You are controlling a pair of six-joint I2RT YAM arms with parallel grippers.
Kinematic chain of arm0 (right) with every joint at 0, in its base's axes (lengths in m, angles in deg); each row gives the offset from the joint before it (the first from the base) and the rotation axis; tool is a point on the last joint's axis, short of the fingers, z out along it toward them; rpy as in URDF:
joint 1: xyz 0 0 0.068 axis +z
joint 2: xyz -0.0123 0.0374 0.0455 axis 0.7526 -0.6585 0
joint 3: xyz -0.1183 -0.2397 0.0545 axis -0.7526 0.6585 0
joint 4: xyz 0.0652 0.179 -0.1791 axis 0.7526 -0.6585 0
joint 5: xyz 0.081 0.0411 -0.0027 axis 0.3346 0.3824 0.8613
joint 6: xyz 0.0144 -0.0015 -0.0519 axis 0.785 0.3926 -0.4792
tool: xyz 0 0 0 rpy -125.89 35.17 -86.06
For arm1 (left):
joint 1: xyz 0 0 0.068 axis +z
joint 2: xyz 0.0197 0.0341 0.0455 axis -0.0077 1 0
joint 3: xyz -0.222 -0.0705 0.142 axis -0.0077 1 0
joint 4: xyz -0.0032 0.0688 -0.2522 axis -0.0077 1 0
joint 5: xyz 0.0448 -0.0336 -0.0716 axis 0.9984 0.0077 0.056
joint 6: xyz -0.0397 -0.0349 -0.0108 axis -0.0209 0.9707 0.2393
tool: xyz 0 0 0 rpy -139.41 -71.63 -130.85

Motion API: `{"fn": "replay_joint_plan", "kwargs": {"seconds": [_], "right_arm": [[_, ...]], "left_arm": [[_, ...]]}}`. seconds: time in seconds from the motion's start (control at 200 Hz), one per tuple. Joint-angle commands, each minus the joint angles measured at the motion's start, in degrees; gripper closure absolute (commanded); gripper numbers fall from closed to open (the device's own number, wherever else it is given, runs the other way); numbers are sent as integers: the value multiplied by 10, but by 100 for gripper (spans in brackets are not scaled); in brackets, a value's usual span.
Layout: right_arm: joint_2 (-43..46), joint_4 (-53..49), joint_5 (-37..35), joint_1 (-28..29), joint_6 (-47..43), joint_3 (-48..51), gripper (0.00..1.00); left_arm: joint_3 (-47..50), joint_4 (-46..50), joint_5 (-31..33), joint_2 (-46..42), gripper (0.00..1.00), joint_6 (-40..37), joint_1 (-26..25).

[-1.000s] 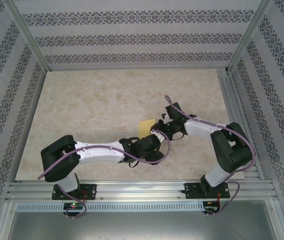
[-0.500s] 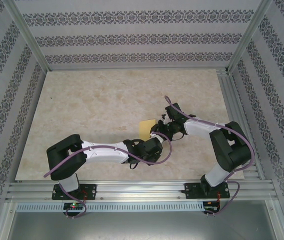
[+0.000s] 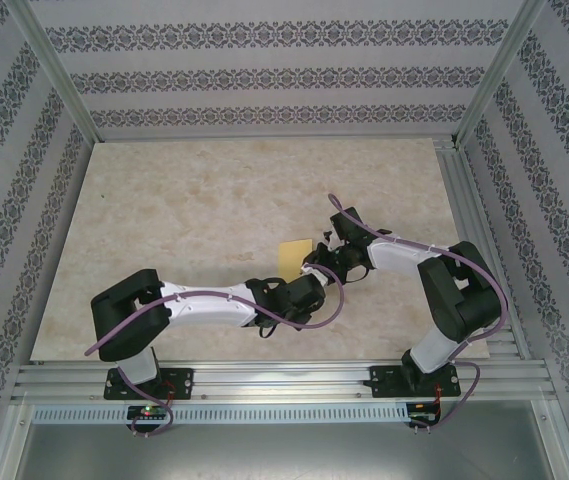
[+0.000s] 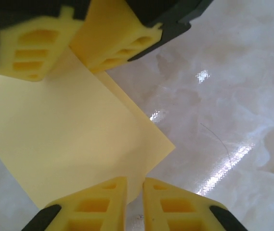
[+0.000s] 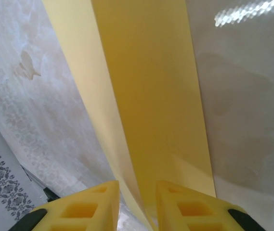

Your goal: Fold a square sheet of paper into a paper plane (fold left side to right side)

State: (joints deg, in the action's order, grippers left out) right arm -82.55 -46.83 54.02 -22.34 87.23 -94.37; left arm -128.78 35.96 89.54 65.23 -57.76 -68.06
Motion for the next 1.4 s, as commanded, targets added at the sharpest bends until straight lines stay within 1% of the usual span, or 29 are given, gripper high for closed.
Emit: {"fn": "replay_joint_plan", "kwargs": {"seconds": [0.0, 0.14, 0.225, 0.28, 0.375, 0.475, 0.535, 0.684, 0.734, 0.824, 0.924, 1.014, 1.109, 1.209, 1.394], "right_arm": [[-7, -12, -5, -3, -19, -18, 73], [-6, -17, -8, -3, -25, -21, 74], [0, -20, -14, -3, -30, -24, 72], [10, -20, -21, -4, -32, -25, 69], [35, -26, -38, -6, -38, -28, 61], [65, -33, -54, -11, -45, -28, 55], [85, -31, -57, -14, -51, -22, 54], [134, -59, -82, -27, -86, 7, 54], [150, -55, -85, -30, -91, 25, 55], [185, -31, -78, -31, -87, 69, 61], [218, 22, -57, -26, -63, 128, 72], [231, 68, -51, -6, -37, 169, 81], [220, 115, -52, 26, -12, 193, 84], [206, 150, -65, 58, 9, 205, 86], [170, 184, -77, 93, 35, 205, 90]], "left_arm": [[-3, 1, -5, -28, 86, -2, 5], [7, -11, -24, -40, 94, -2, 14], [12, -14, -38, -46, 97, 0, 23], [17, -18, -48, -50, 97, 2, 28], [34, -33, -65, -60, 97, 8, 39], [55, -51, -83, -73, 97, 18, 52], [67, -63, -96, -81, 97, 24, 61], [103, -112, -153, -107, 98, 41, 90], [115, -129, -171, -113, 98, 47, 100], [131, -151, -197, -123, 98, 55, 119], [138, -158, -217, -128, 98, 58, 136], [143, -163, -232, -129, 98, 57, 149], [146, -166, -245, -127, 98, 56, 161], [147, -155, -247, -130, 98, 52, 170], [151, -150, -248, -135, 98, 49, 182]]}}
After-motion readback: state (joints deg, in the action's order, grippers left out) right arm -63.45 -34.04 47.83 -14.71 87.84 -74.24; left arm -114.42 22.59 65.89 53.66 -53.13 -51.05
